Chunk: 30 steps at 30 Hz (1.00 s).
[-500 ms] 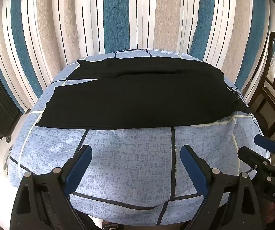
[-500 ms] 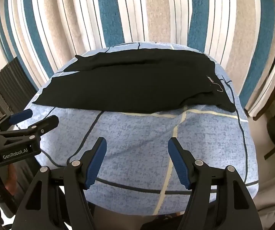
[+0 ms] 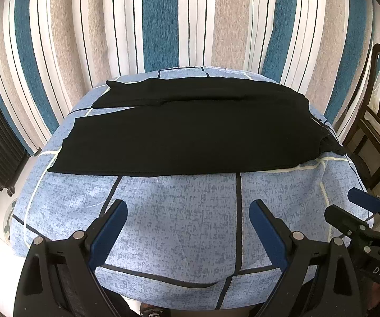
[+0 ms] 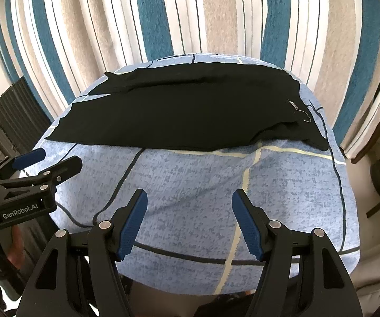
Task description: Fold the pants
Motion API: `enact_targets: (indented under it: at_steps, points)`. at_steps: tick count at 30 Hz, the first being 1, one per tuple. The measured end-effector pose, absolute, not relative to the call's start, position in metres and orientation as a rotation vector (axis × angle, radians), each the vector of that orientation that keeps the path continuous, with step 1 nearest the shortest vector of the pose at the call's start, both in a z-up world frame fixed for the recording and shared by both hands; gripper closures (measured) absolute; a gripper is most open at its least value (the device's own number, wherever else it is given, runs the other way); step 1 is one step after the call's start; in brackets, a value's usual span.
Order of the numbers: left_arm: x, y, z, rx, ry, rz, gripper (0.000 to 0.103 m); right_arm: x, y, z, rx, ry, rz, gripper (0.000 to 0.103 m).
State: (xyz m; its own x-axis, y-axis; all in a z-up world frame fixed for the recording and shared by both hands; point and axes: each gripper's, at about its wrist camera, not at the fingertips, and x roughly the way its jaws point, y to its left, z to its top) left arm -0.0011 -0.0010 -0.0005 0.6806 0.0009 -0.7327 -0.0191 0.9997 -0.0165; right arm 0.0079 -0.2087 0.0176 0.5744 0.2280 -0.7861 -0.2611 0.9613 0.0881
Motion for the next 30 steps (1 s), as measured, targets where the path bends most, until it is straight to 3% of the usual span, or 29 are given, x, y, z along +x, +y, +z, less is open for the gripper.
enact_targets:
  at_steps: [30]
  points:
    - [-0.0047, 0.0033, -0.0018, -0.037, 0.818, 0.019, 0.008, 0.0057, -0.2066, 0.0174, -0.03, 0.918, 0.3, 0.036]
